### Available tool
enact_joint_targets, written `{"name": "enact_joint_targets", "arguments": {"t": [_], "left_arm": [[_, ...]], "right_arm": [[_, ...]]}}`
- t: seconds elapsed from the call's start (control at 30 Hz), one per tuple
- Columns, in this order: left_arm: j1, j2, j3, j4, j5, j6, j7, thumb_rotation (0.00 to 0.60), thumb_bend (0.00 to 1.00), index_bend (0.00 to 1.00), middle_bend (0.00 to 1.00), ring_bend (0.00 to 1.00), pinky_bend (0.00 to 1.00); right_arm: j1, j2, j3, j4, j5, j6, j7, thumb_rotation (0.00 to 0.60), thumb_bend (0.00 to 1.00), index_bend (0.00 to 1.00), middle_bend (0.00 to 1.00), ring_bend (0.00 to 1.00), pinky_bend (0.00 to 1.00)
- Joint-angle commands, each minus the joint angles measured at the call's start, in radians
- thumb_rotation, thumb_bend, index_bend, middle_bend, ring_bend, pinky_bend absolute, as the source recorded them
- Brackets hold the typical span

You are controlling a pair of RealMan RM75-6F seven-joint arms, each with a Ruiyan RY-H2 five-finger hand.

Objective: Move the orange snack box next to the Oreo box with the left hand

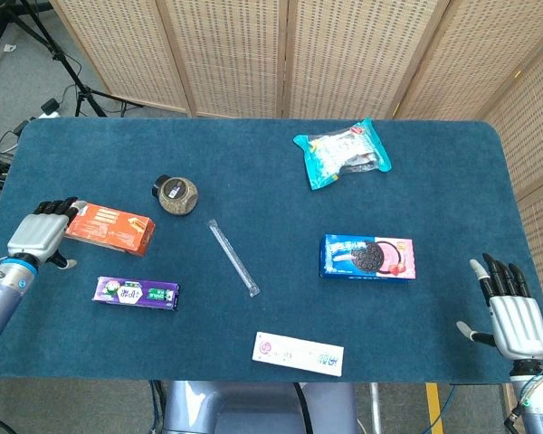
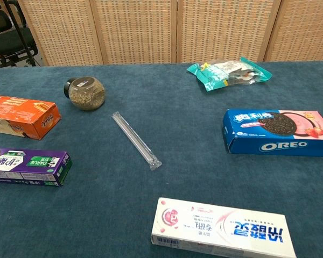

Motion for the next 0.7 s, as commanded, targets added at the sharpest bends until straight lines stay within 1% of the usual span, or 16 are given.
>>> {"name": "enact_joint_targets", "arguments": {"t": [0.03,0.2,0.33,0.57,0.7], "left_arm": [[-0.054,-0.022,0.030,0.048,-0.072,-0.059,0.038,0.600,0.16,0.00,0.00,0.00,0.00],[-0.112,-0.057,0.079,0.118,-0.142,-0.109,0.083,0.600,0.16,0.00,0.00,0.00,0.00],[-0.143,-0.101,0.101,0.176,-0.187,-0.128,0.090,0.600,0.16,0.00,0.00,0.00,0.00],[-0.177,-0.178,0.125,0.273,-0.168,-0.130,0.094,0.600,0.17,0.00,0.00,0.00,0.00],[-0.189,-0.209,0.127,0.317,-0.151,-0.134,0.081,0.600,0.17,0.00,0.00,0.00,0.00]], "right_arm": [[0.000,0.000,0.001,0.002,0.002,0.000,0.002,0.600,0.05,0.00,0.00,0.00,0.00],[0.001,-0.002,0.004,0.006,0.006,-0.001,0.009,0.600,0.05,0.00,0.00,0.00,0.00],[0.004,-0.006,0.005,0.013,0.008,-0.004,0.007,0.600,0.05,0.00,0.00,0.00,0.00],[0.013,-0.017,0.005,0.024,0.023,-0.028,-0.006,0.600,0.05,0.00,0.00,0.00,0.00],[0.017,-0.022,0.008,0.029,0.034,-0.037,-0.013,0.600,0.05,0.00,0.00,0.00,0.00]]}}
